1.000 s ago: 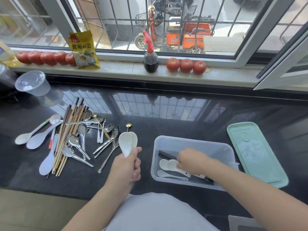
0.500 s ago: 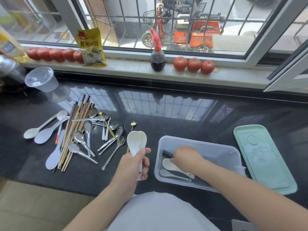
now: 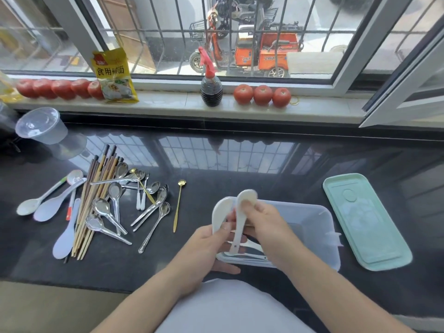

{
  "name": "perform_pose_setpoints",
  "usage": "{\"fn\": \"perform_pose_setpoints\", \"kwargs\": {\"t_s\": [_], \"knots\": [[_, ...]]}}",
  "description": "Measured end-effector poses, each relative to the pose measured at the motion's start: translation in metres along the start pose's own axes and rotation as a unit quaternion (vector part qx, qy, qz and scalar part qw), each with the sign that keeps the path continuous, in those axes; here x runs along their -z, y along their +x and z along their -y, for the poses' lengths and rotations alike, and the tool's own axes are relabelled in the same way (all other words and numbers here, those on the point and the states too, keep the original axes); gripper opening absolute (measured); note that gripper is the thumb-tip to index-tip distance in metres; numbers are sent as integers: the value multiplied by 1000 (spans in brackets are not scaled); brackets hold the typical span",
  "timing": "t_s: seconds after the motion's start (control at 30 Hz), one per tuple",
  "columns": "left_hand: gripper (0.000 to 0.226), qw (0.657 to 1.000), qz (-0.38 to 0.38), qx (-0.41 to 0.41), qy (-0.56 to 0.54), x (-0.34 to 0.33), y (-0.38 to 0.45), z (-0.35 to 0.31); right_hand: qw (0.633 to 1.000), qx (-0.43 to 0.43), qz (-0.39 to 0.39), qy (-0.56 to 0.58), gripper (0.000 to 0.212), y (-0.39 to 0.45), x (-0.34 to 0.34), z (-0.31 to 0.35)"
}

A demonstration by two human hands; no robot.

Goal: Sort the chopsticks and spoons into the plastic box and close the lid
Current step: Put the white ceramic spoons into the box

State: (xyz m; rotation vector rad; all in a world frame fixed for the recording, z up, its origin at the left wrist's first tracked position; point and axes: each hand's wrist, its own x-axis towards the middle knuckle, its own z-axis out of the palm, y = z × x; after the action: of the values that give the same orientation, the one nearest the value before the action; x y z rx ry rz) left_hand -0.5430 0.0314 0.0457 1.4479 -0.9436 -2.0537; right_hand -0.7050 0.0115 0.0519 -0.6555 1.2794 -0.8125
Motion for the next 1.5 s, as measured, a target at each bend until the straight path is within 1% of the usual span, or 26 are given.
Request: {"fn": "perform_pose_setpoints", "kwargs": {"t_s": [0.03, 0.07, 0.1, 0.13, 0.2, 0.27, 0.3, 0.37, 0.47, 0.53, 0.6, 0.7, 0.87, 0.93, 0.97, 1.0, 1.07, 1.1, 1.13, 1.17, 1.2, 1.23, 1.3, 1.37, 1.43, 1.5], "knots": [[38, 999, -32, 5, -14, 2, 0, 2, 999, 18, -48, 11, 39, 5, 9, 2], [37, 997, -71, 9, -30, 5, 1, 3, 994, 46, -97, -38, 40, 11, 20, 5], [37, 993, -110, 11, -39, 10, 2, 4, 976, 80, -129, -153, 39, 17, 34, 9], [37, 989, -142, 12, -46, 15, 3, 5, 942, 100, -124, -294, 36, 23, 47, 11], [30, 981, -184, 14, -62, 26, 3, 7, 856, 53, -15, -514, 30, 34, 64, 5], [18, 976, -204, 18, -73, 31, 2, 5, 765, -29, 99, -636, 26, 42, 67, -13], [15, 975, -209, 18, -80, 31, 1, 4, 737, -50, 129, -662, 21, 46, 66, -23], [13, 973, -214, 15, -89, 28, 2, 4, 710, -59, 131, -689, 12, 54, 59, -40], [12, 971, -220, 13, -91, 25, 4, 5, 670, -30, 114, -733, 26, 68, 46, -52], [9, 970, -222, 13, -99, 22, 5, 4, 654, -2, 99, -750, 23, 76, 38, -59], [15, 970, -218, 17, -108, 21, 5, 4, 642, 16, 84, -762, 18, 81, 33, -67], [18, 972, -200, 17, -123, 19, 5, 4, 609, 20, 73, -790, 18, 84, 28, -72], [10, 978, -178, 32, -104, 11, 4, -2, 564, 35, 83, -821, 17, 84, 20, -71], [11, 980, -173, 37, -87, 8, 3, -5, 582, 27, 72, -809, 14, 82, 19, -67], [13, 982, -170, 38, -79, 7, 2, -5, 616, 15, 57, -786, 19, 82, 19, -62], [15, 983, -166, 36, -72, 7, 2, -6, 669, -5, 43, -742, 30, 80, 20, -55], [19, 986, -157, 24, -57, 7, 1, -6, 803, -37, 24, -595, 42, 70, 23, -37], [20, 987, -150, 16, -52, 6, 0, -6, 870, -39, 17, -492, 40, 62, 25, -29], [22, 989, -140, 9, -50, 5, -1, -7, 922, -41, 18, -384, 37, 50, 23, -20], [24, 991, -125, 1, -50, 3, -1, -7, 956, -36, 26, -291, 32, 38, 18, -13], [26, 993, -106, -7, -46, 0, -1, -7, 971, -18, 36, -234, 29, 26, 13, -7], [28, 996, -80, -16, -32, -2, 0, -7, 975, 7, 45, -217, 27, 16, 9, -5], [29, 998, -29, -42, 47, -8, 2, -5, 976, 48, 43, -208, 31, 3, 0, -8], [25, 988, -3, -69, 140, -10, 3, -3, 986, 54, 41, -149, 37, -3, -4, -9], [19, 972, 2, -96, 213, -10, 3, -2, 994, 54, 37, -89, 39, -4, 1, -6], [16, 963, -30, -111, 243, -7, 2, 0, 997, 64, -15, -40, 36, 2, 14, 1]]}}
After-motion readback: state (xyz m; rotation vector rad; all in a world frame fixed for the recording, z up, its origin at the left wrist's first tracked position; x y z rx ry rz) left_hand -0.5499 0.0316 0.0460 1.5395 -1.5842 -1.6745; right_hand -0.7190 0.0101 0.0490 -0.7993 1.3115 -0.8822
